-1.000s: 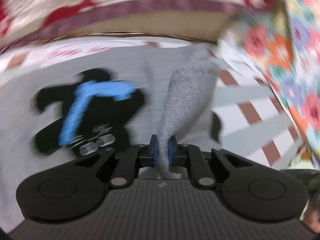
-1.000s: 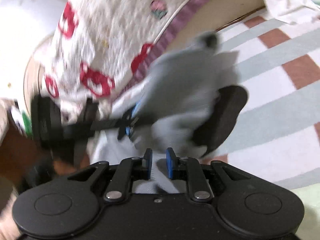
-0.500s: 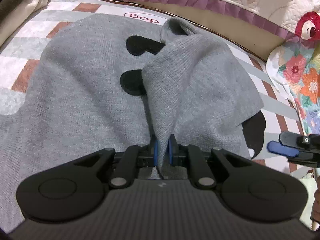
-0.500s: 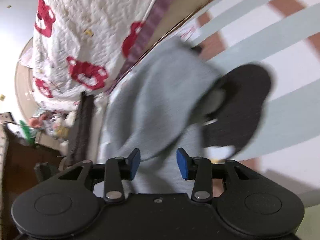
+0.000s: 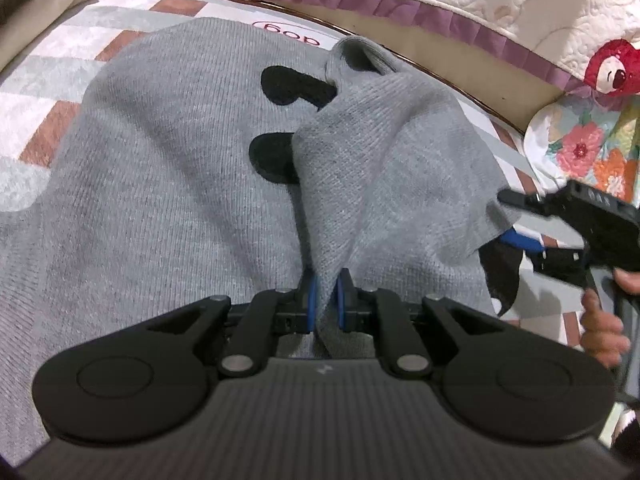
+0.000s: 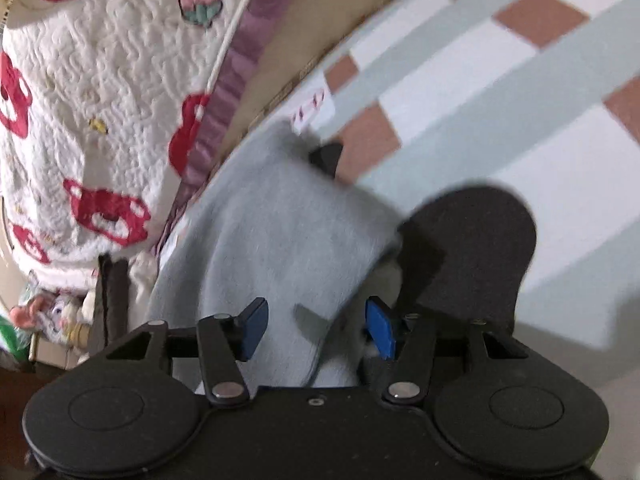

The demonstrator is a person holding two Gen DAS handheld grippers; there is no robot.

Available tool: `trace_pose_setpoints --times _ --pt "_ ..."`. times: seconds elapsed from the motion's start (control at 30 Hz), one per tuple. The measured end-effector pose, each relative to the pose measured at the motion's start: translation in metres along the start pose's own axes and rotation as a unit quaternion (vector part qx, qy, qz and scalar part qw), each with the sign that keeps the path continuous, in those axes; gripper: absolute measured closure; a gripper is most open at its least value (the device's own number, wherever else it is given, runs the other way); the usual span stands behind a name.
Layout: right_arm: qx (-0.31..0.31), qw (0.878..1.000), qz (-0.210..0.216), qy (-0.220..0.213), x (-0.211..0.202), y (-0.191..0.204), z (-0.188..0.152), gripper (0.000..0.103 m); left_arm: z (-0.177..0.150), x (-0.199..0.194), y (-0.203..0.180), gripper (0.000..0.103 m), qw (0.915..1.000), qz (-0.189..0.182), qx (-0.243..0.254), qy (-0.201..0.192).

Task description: Fold clothes

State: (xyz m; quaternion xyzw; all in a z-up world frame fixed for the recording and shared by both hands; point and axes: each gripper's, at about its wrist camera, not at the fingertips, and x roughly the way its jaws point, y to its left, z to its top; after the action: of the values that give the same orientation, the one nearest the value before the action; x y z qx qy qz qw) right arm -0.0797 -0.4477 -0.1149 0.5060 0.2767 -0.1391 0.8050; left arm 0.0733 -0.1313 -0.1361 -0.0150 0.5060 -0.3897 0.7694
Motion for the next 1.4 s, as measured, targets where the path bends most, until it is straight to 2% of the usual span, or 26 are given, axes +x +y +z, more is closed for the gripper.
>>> trace_pose_setpoints --times 0.03,0.1,0.13,0.2,0.23,0.33,0.37,0.43,0.5,0.57,0.6,0.63,0.67,0.7,0.77,0.8,0.83,0.87,0.9,0.97,1.03,1.17,1.23,1.27,1.33,1.4 --pt "-0.007 1.000 0.004 -0.013 0.001 0.000 0.003 0.045 -0.001 0.000 0.000 0.094 1.0000 0.000 0.003 0.000" --pt "-0.037 0.998 0.031 -0.037 -0.001 0.008 0.006 0.084 -0.003 -0.002 0.000 0.094 1.0000 -0.002 0.009 -0.001" --pt "-0.048 0.997 0.040 -0.049 -0.003 0.014 0.009 0.087 -0.004 -0.002 0.000 0.094 0.9999 -0.001 0.011 -0.002" --pt "-0.075 0.993 0.050 -0.072 -0.010 0.026 0.012 0.089 -0.004 -0.004 -0.010 0.094 0.9983 0.020 0.055 -0.003" --pt "-0.094 0.992 0.041 -0.079 -0.012 0.033 0.013 0.089 -0.004 -0.004 -0.014 0.094 0.9972 0.024 0.070 -0.004" --pt "-0.133 0.989 0.020 -0.067 -0.013 0.047 0.015 0.088 -0.003 -0.005 -0.013 0.094 0.9985 0.005 0.055 -0.005" --pt "-0.141 0.988 0.017 -0.059 -0.013 0.049 0.016 0.084 -0.003 -0.005 -0.011 0.094 0.9989 -0.001 0.046 -0.003" --pt "-0.138 0.989 0.015 -0.051 -0.011 0.047 0.017 0.083 -0.002 -0.003 -0.007 0.094 0.9993 -0.007 0.038 -0.002" --pt "-0.115 0.992 0.021 -0.044 -0.002 0.039 0.023 0.062 -0.003 -0.004 -0.006 0.094 0.9994 -0.012 0.033 -0.003" --pt "-0.079 0.996 0.019 -0.046 0.014 0.026 0.030 0.047 -0.004 -0.004 -0.006 0.094 0.9993 -0.015 0.034 -0.004" --pt "-0.058 0.997 0.016 -0.047 0.023 0.018 0.034 0.047 -0.005 -0.004 -0.007 0.094 0.9992 -0.016 0.036 -0.004" --pt "-0.057 0.997 0.015 -0.058 0.026 0.016 0.037 0.050 -0.006 -0.004 -0.007 0.094 0.9991 -0.017 0.039 -0.004" --pt "-0.056 0.996 0.014 -0.069 0.028 0.014 0.039 0.079 -0.005 -0.002 -0.010 0.093 0.9986 -0.013 0.052 -0.004" --pt "-0.058 0.995 0.015 -0.081 0.029 0.013 0.041 0.091 -0.003 0.000 -0.016 0.089 0.9972 -0.005 0.074 -0.004" --pt "-0.107 0.986 0.044 -0.120 0.013 0.021 0.042 0.095 0.002 0.004 -0.027 0.085 0.9929 0.001 0.119 0.000" --pt "-0.132 0.983 0.042 -0.123 0.004 0.028 0.042 0.095 0.006 0.006 -0.033 0.085 0.9900 0.002 0.141 0.002" --pt "-0.156 0.979 0.040 -0.127 -0.005 0.034 0.043 0.095 0.009 0.007 -0.036 0.085 0.9896 -0.011 0.143 0.004" --pt "-0.180 0.974 0.038 -0.131 -0.014 0.041 0.044 0.095 0.013 0.006 -0.037 0.082 0.9913 -0.039 0.126 0.006" --pt "-0.199 0.969 0.033 -0.140 -0.026 0.044 0.046 0.095 0.017 0.005 -0.037 0.075 0.9920 -0.066 0.108 0.009" --pt "-0.233 0.958 0.020 -0.166 -0.055 0.050 0.053 0.095 0.024 0.002 -0.040 0.066 0.9902 -0.116 0.078 0.010" --pt "-0.258 0.946 -0.003 -0.195 -0.084 0.052 0.064 0.095 0.027 -0.003 -0.051 0.059 0.9867 -0.145 0.074 0.001" --pt "-0.309 0.919 -0.082 -0.229 -0.143 0.044 0.100 0.096 0.025 -0.011 -0.084 0.053 0.9764 -0.174 0.128 -0.007" --pt "-0.318 0.908 -0.127 -0.242 -0.173 0.029 0.124 0.096 0.019 -0.008 -0.105 0.053 0.9760 -0.155 0.153 -0.004" --pt "-0.304 0.908 -0.139 -0.252 -0.187 0.020 0.136 0.096 0.014 -0.005 -0.118 0.053 0.9746 -0.144 0.172 -0.002" --pt "-0.265 0.911 -0.165 -0.269 -0.213 -0.006 0.159 0.096 0.000 0.002 -0.147 0.053 0.9668 -0.136 0.216 0.007" --pt "-0.249 0.898 -0.219 -0.289 -0.228 -0.032 0.171 0.096 -0.014 0.012 -0.173 0.053 0.9574 -0.141 0.251 0.021"
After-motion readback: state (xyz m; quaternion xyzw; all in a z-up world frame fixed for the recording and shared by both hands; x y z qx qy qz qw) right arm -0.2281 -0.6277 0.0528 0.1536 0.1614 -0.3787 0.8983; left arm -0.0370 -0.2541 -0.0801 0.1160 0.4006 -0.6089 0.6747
